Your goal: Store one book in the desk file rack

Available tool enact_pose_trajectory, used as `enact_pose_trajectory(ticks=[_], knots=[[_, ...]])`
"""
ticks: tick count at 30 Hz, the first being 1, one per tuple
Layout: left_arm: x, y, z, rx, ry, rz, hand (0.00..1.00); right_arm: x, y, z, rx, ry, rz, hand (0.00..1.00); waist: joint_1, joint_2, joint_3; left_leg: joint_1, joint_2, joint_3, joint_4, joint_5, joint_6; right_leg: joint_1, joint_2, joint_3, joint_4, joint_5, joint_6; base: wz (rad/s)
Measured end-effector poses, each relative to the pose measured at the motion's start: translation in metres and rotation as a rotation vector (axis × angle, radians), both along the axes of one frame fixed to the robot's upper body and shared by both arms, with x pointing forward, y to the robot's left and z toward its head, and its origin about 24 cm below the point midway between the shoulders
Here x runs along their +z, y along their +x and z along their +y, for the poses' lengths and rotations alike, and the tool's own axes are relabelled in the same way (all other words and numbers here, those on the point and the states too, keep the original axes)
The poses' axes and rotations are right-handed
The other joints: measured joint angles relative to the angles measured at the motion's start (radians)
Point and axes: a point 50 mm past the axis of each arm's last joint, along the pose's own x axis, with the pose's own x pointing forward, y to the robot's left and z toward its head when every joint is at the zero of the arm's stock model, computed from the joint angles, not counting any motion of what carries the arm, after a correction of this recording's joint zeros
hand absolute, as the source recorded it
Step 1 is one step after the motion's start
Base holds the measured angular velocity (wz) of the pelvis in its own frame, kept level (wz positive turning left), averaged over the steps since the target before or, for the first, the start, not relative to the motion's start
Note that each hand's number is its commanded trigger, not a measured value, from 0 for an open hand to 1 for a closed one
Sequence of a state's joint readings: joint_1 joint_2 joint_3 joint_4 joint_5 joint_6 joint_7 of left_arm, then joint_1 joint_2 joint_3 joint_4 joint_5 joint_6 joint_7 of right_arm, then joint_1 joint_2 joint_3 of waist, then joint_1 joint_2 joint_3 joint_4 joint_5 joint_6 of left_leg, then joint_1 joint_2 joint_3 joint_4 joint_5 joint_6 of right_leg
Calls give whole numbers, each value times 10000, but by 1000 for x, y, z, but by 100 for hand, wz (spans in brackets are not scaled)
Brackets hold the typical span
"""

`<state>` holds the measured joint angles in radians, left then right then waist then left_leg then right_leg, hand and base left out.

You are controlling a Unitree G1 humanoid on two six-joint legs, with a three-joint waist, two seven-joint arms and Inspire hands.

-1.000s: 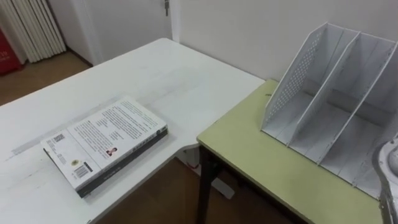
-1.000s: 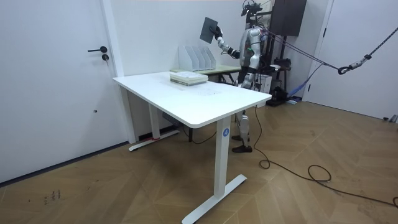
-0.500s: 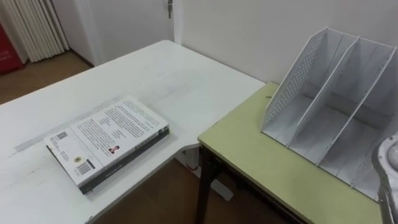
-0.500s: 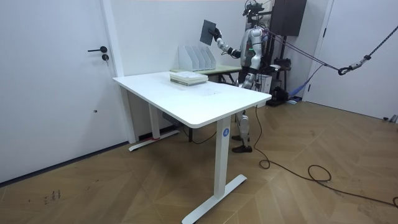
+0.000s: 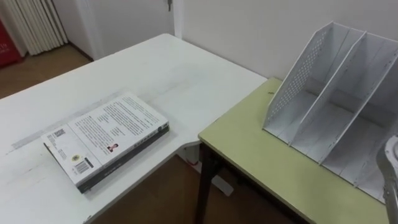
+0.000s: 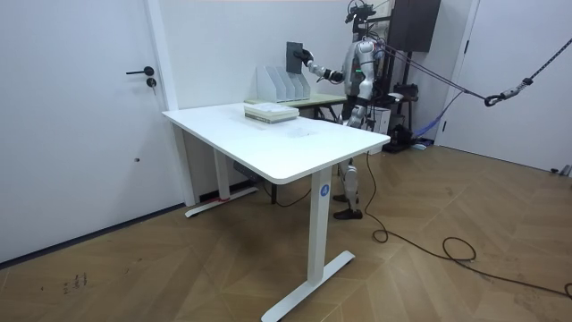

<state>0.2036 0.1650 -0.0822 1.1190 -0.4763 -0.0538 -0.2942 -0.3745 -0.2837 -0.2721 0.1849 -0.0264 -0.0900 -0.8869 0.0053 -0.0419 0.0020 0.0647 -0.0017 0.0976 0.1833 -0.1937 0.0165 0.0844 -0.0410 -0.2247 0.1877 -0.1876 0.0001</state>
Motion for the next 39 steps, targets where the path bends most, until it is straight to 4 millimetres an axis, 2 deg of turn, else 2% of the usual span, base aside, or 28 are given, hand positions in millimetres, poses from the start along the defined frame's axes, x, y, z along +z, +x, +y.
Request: enact_pose_trajectory(ticks=[2,7,13,17,20,25,30,31,32,33,39], knots=[[0,0,0,-6,-7,18,0,-2,1,-1,166,255,72,100,-17,-35,18,-5,0,-7,0,0,0,-2,-2,-12,0,0,0,0],[1,1,2,-32,33,23,0,-17,5,-10,366,810,785,100,1,-132,-9,-17,-8,-37,39,0,0,14,-22,-58,21,1,1,1],[0,2,3,-40,-69,121,0,-29,10,-17,522,1081,1638,100,9,-121,-17,-75,-12,-120,112,1,3,9,-26,-78,31,2,0,1],[1,3,2,-91,-179,63,0,-29,12,-25,642,1170,1849,100,32,-119,-21,-99,-31,-147,138,6,10,22,-40,-133,19,1,1,5],[1,3,4,-47,-219,50,0,-27,22,-29,702,1582,1888,100,-16,-137,-14,-116,-37,-147,141,10,16,19,-47,-147,-4,1,1,0],[3,2,5,23,-321,2,0,-27,27,-45,642,2369,2419,100,1,-235,-32,-185,-49,-169,130,13,21,-13,-54,-176,-26,-1,4,1],[3,2,6,4,-323,118,0,-25,31,-51,740,2719,2586,100,-31,-233,-42,-197,-51,-208,127,13,21,-11,-61,-238,-23,-1,6,1],[3,2,7,15,-329,136,0,-25,32,-51,763,2737,2607,95,-34,-228,-45,-197,-50,-208,128,13,21,-11,-61,-245,-23,-1,6,0],[3,2,7,19,-341,158,0,-25,32,-51,786,2736,2616,64,-34,-223,-48,-197,-50,-208,129,13,21,-10,-62,-249,-21,-1,6,0],[3,2,7,22,-344,163,0,-25,32,-51,794,2736,2619,2,-34,-221,-49,-197,-50,-208,130,13,21,-10,-63,-250,-20,-1,6,0],[3,1,8,19,-356,274,0,-26,36,-52,923,2944,2784,0,-106,-232,-57,-193,-54,-211,153,24,37,3,-77,-256,9,2,6,0]])
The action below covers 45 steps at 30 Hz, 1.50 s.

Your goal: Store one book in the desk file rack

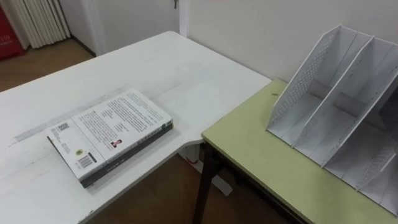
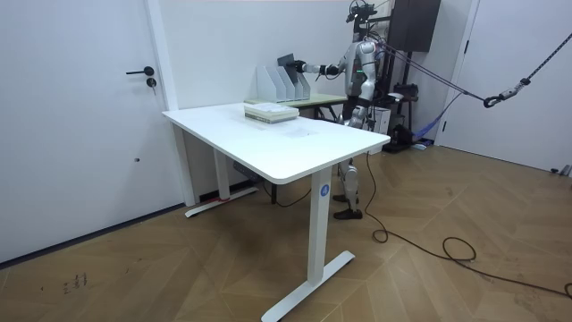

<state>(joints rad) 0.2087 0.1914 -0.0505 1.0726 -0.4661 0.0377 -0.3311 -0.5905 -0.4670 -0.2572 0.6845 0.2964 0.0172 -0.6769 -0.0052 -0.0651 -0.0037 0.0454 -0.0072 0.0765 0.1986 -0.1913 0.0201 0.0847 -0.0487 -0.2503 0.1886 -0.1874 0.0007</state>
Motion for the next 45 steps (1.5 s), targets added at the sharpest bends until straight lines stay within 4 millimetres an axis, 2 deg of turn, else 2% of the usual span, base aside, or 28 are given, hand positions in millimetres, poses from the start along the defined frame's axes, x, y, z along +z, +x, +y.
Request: enact_pose_trajectory(ticks=[9,26,28,32,35,38,40,42,45], knots=[[2,-2,7,-76,115,113,0,2,-1,-4,39,43,-4,0,-102,-187,-74,24,-10,3,1,9,11,24,-8,18,1,4,5,0],[4,0,8,-164,295,8,0,7,-3,-9,-25,18,-96,0,-126,-141,0,-1,-14,10,-125,9,12,-7,-10,10,-3,13,12,0],[4,0,8,-247,328,26,0,10,-1,-9,-2,199,-297,0,-138,-113,16,-6,-17,16,-137,9,12,-21,-11,3,-14,12,14,0],[4,1,8,-416,389,22,0,25,4,-4,178,226,-897,0,-119,-68,-3,-6,-19,14,-126,11,14,-56,-11,5,-12,12,15,0],[4,2,8,-472,420,24,0,47,8,9,872,-2,-1831,0,-79,-57,-10,33,-16,42,-123,12,15,-46,-6,42,-8,12,14,-3],[4,3,8,-494,488,-15,0,65,12,29,2164,-617,-2485,0,-146,-61,0,71,-13,65,-116,12,15,-22,-7,72,-15,13,15,-1],[3,2,8,-480,479,34,0,76,11,44,3414,-910,-3040,0,-67,-22,31,127,0,123,-111,12,15,19,7,171,-19,17,20,-6],[3,3,8,-488,476,34,0,77,10,57,4571,-1190,-3150,0,-89,1,46,156,3,109,-112,11,14,42,8,229,-19,20,22,-2],[3,2,7,-446,450,60,0,67,1,81,6952,-906,-3273,0,37,91,81,190,103,125,-132,5,9,53,29,232,2,46,6,-3]])
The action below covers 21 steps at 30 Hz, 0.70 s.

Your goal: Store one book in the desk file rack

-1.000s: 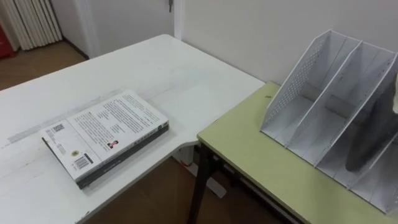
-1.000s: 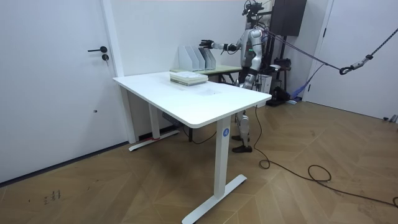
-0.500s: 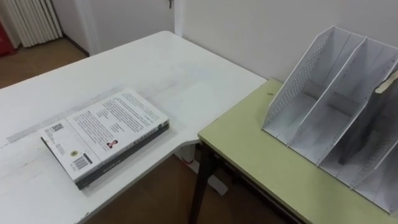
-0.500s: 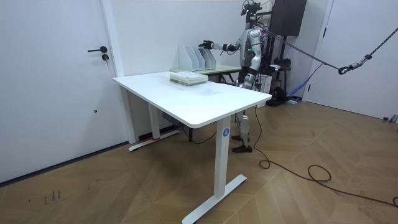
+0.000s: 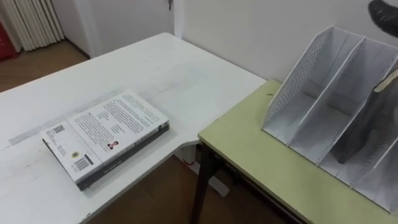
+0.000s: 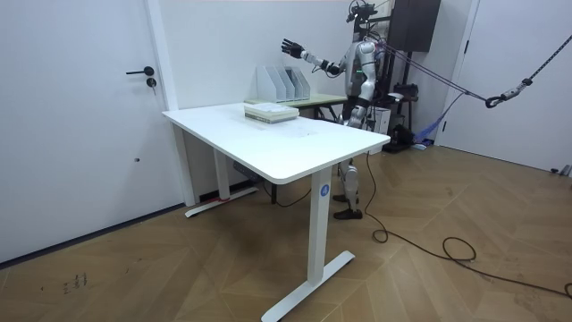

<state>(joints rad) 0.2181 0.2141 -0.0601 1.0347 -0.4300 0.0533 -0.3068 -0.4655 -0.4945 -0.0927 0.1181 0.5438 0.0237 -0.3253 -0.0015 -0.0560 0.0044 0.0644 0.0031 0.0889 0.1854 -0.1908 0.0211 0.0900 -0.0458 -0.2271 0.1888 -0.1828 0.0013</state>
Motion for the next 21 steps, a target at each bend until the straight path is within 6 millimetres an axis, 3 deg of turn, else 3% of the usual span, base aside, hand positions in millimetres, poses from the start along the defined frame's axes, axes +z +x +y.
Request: enact_pose_trajectory(ticks=[7,14,16,18,21], knots=[[1,8,-1,-147,-68,-262,0,-62,-28,59,5782,-1748,2109,0,125,24,-5,-47,50,183,-101,3,-17,-78,35,76,8,31,-38,-5],[4,16,4,-1047,-248,-326,0,-115,-52,87,9669,-2836,4281,0,443,-61,-32,-17,61,174,-40,2,-18,-17,27,38,-25,45,-20,1],[4,22,3,-1164,-250,-417,0,-149,-68,91,10717,-3091,5766,0,631,-73,-23,0,51,175,-50,1,-15,11,18,39,-25,52,-7,0],[5,27,3,-1359,-234,-478,0,-172,-80,96,11479,-2826,6913,0,836,-102,23,-70,56,181,-75,2,-15,-80,17,47,1,52,-7,0],[5,31,3,-1616,-240,-410,0,-196,-97,105,12691,-2340,8066,0,925,-109,30,-173,54,138,-40,1,-14,-117,12,12,0,55,-11,4]])
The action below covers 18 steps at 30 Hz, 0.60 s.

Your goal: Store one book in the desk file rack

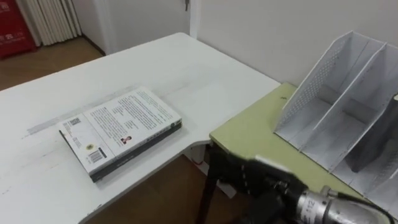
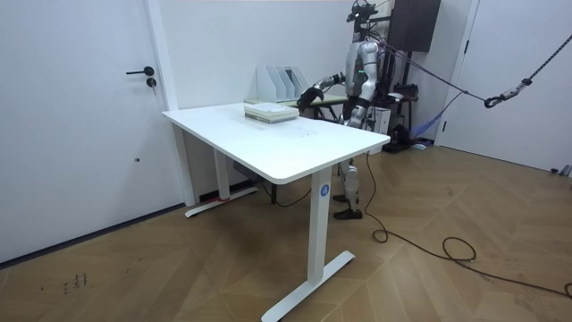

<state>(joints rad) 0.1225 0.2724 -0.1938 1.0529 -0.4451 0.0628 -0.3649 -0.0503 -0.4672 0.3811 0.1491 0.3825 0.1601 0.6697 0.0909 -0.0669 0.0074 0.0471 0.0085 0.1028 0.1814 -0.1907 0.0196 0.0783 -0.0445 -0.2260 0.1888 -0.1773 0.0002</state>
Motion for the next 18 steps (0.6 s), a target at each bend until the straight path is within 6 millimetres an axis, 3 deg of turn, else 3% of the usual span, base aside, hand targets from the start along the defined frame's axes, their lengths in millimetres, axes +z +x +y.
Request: enact_pose_trajectory(ticks=[5,8,13,18], knots=[[0,1,-1,-122,-10,4,0,-26,-19,12,404,246,1261,0,2,46,2,-48,-27,-71,61,-6,3,24,15,-58,-21,14,-5,6],[-1,1,-3,-206,26,61,0,-59,-41,5,-61,-303,2636,0,-43,119,-27,-35,-48,-235,78,-5,8,118,-28,-262,-43,23,9,15],[-5,-5,-11,336,242,160,0,-121,-97,-38,-2835,-2143,5477,0,-58,434,-49,-33,-74,-214,68,1,43,116,-63,-281,-33,36,34,0],[-8,-8,-13,378,857,202,0,-147,-147,-70,-5555,-3519,7217,0,-132,514,-52,-39,-138,-234,78,9,34,137,-37,-237,-73,28,32,0]])
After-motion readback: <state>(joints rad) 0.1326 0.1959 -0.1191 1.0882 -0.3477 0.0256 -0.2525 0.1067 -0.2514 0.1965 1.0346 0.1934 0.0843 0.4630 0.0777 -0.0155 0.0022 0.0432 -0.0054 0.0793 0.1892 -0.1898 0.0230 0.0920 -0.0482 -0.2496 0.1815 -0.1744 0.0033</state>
